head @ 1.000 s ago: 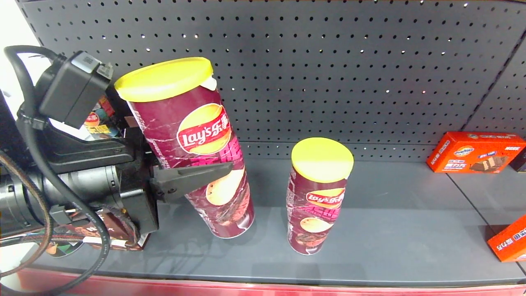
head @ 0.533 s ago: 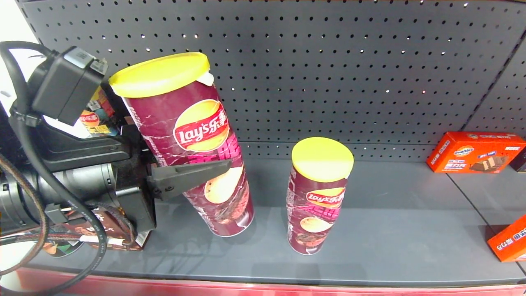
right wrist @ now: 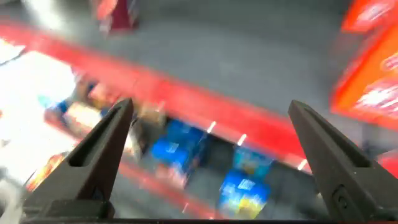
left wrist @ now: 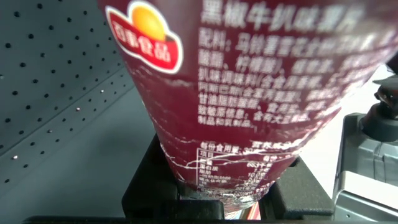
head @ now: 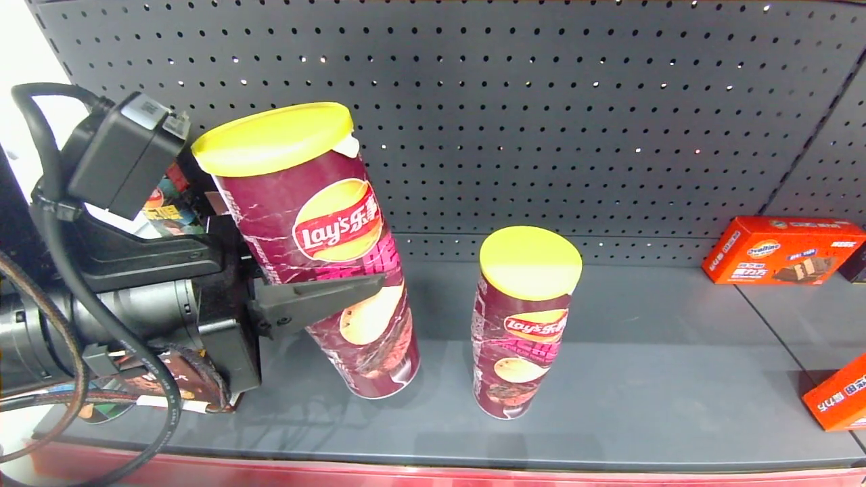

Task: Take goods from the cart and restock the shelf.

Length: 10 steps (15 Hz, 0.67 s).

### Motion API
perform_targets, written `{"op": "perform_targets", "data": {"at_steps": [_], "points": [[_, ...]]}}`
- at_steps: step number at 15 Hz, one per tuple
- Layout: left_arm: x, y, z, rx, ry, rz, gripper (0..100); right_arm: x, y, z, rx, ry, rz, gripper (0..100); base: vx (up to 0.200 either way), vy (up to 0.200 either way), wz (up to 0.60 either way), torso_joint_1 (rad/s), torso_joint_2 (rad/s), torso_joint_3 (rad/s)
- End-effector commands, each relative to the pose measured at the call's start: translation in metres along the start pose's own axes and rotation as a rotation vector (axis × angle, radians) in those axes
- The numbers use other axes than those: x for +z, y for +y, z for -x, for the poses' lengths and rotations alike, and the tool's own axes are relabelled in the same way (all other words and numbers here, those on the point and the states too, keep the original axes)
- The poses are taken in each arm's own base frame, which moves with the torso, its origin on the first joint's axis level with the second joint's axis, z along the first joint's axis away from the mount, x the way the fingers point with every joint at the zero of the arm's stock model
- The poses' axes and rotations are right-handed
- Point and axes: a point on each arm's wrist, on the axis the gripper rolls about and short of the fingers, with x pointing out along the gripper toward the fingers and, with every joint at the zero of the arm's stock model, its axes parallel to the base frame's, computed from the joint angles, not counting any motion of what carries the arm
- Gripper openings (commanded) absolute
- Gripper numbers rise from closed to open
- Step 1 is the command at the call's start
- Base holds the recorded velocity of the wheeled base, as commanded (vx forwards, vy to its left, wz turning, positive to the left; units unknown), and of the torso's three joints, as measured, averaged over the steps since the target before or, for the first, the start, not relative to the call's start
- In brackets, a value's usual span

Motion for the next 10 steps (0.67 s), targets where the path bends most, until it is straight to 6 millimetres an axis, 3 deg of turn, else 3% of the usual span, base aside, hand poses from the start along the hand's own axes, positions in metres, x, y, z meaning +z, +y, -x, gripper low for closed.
{"op": "perform_targets", "data": {"at_steps": [1, 3, 4, 10], "points": [[-0.0027, 0.0027, -0.0020, -0.027, 0.007, 0.005, 0, -0.0013, -0.0020, 0.0001, 0.097, 0.015, -0.017, 100, 0.000, 0.000, 0.00, 0.000, 0.00, 0.000], [0.0005, 0.0041, -0.0026, -0.029, -0.002, 0.002, 0, -0.0006, 0.0020, -0.0023, -0.170, 0.055, -0.032, 100, 0.000, 0.000, 0.00, 0.000, 0.00, 0.000], [0.0010, 0.0047, -0.0028, -0.027, -0.004, 0.001, 0, -0.0003, 0.0025, -0.0031, -0.217, 0.066, -0.036, 100, 0.000, 0.000, 0.00, 0.000, 0.00, 0.000], [0.0011, 0.0043, -0.0015, -0.026, -0.005, 0.002, 0, -0.0018, 0.0020, -0.0005, -0.207, 0.026, -0.051, 100, 0.000, 0.000, 0.00, 0.000, 0.00, 0.000]]}}
